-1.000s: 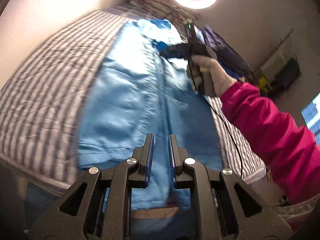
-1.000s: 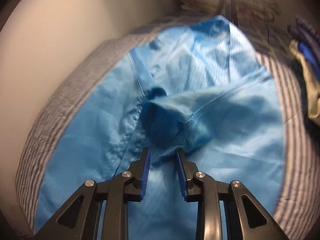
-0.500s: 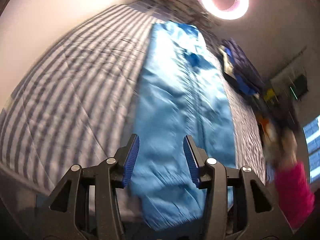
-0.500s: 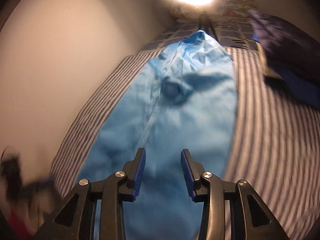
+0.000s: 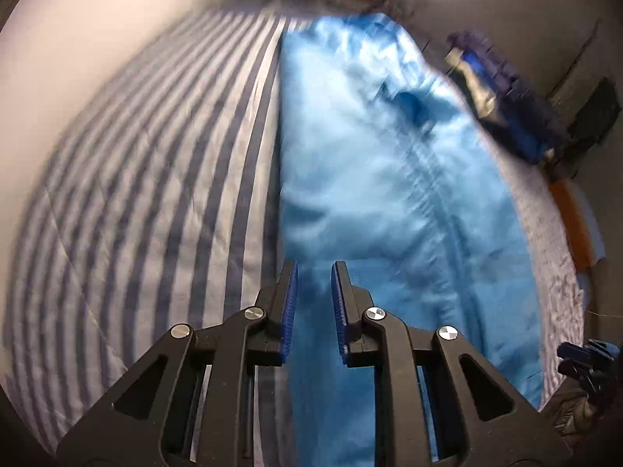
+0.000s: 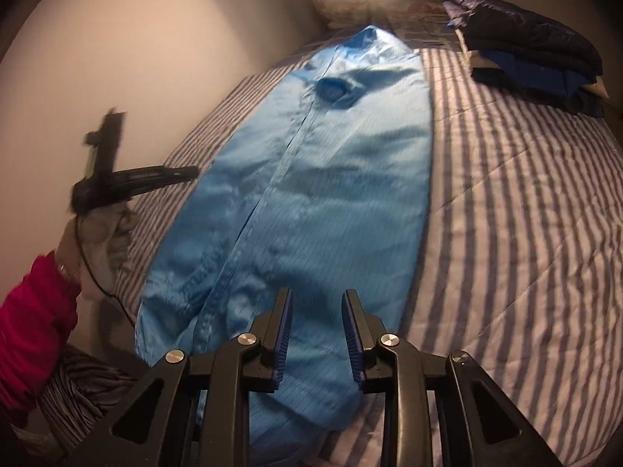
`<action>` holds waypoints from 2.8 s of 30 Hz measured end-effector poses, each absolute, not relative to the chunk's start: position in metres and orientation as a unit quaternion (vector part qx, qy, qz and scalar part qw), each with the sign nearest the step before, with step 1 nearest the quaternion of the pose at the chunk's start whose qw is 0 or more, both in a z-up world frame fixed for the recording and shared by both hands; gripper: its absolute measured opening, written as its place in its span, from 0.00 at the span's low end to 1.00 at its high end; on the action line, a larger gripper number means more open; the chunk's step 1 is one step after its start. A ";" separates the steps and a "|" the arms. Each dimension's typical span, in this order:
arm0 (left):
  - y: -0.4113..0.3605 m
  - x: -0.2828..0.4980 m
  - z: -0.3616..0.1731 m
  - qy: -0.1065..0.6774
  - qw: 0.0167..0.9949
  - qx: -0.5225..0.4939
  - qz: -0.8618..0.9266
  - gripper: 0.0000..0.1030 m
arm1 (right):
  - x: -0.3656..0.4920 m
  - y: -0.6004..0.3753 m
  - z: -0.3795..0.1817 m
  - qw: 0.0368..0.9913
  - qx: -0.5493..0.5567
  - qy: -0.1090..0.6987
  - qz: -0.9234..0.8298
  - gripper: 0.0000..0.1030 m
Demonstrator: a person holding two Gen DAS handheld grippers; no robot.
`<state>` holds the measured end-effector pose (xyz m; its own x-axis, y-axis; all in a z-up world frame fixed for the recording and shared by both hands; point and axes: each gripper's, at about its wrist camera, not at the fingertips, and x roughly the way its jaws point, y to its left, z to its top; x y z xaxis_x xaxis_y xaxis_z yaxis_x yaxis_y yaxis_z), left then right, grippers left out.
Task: Fold large clothes
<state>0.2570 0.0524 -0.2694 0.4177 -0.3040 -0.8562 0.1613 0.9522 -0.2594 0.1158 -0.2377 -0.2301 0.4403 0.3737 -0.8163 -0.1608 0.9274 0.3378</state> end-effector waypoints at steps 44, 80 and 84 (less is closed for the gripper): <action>0.078 0.136 -0.290 0.593 0.749 -0.219 -0.198 0.37 | 0.098 -0.288 -0.293 0.760 0.244 0.561 0.220 0.34; 0.062 0.180 -0.213 0.533 0.766 -0.263 -0.243 0.03 | 0.127 -0.302 -0.268 0.769 0.337 0.458 0.292 0.00; 0.053 0.211 -0.193 0.521 0.775 -0.257 -0.249 0.03 | 0.158 -0.305 -0.250 0.787 0.327 0.441 0.282 0.00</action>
<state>0.2112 0.0531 -0.1928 0.3320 -0.6539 -0.6799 0.1180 0.7439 -0.6578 0.1577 -0.3055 -0.2499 0.4517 0.7314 -0.5110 -0.1547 0.6282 0.7625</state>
